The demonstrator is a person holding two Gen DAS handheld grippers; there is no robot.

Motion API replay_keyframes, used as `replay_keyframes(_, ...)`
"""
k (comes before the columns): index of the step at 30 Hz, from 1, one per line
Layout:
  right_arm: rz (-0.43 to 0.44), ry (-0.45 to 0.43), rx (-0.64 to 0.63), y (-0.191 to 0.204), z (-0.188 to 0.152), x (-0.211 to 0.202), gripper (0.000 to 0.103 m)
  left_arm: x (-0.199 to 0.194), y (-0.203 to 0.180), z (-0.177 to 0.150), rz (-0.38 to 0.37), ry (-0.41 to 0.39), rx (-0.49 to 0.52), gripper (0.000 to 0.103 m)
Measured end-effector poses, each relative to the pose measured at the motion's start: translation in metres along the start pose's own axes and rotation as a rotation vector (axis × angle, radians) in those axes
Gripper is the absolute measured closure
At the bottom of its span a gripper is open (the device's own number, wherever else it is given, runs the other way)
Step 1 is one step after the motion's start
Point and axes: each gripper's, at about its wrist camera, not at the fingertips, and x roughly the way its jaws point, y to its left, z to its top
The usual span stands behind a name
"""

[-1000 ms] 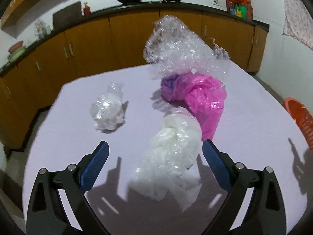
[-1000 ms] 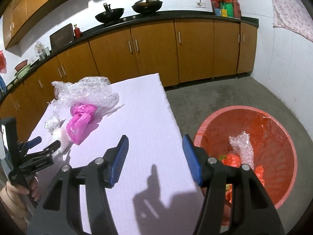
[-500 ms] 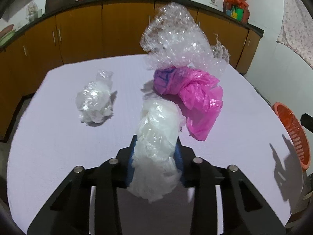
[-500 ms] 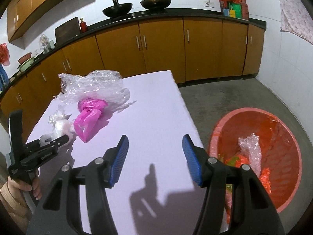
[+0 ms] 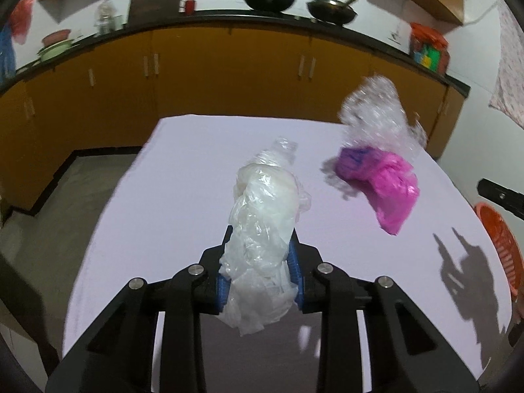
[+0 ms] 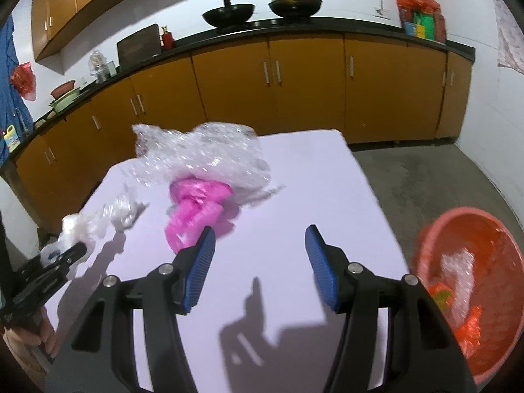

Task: Collect trash
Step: 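Grasp the white bag with the left tool while the right tool grasps the bubble wrap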

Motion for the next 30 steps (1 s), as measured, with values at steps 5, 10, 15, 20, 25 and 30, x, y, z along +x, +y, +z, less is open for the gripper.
replay_keyframes(5, 0.055, -0.033, -0.008, 0.025, 0.022, 0.014, 0.046, -0.010, 0.018, 0.004, 0.004, -0.028, -0.054, 0.073)
replay_keyframes(10, 0.072, -0.076, -0.018, 0.050, 0.044, 0.026, 0.036, -0.019, 0.021, 0.005, 0.001, -0.049, -0.051, 0.073)
replay_keyframes(15, 0.079, -0.100, 0.021, 0.073, 0.074, 0.048, 0.023, -0.021, 0.027, 0.002, 0.011, -0.043, -0.071, 0.073)
replay_keyframes(20, 0.037, -0.063, 0.006, 0.092, 0.085, 0.080, 0.015, -0.021, 0.028, 0.001, 0.014, -0.042, -0.094, 0.073)
replay_keyframes(25, -0.011, 0.020, -0.043, 0.096, 0.076, 0.105, 0.047, -0.022, 0.025, -0.001, 0.009, -0.041, -0.097, 0.073)
replay_keyframes(30, 0.006, 0.051, -0.035, 0.087, 0.073, 0.104, 0.086, -0.024, 0.023, -0.002, 0.009, -0.041, -0.092, 0.073)
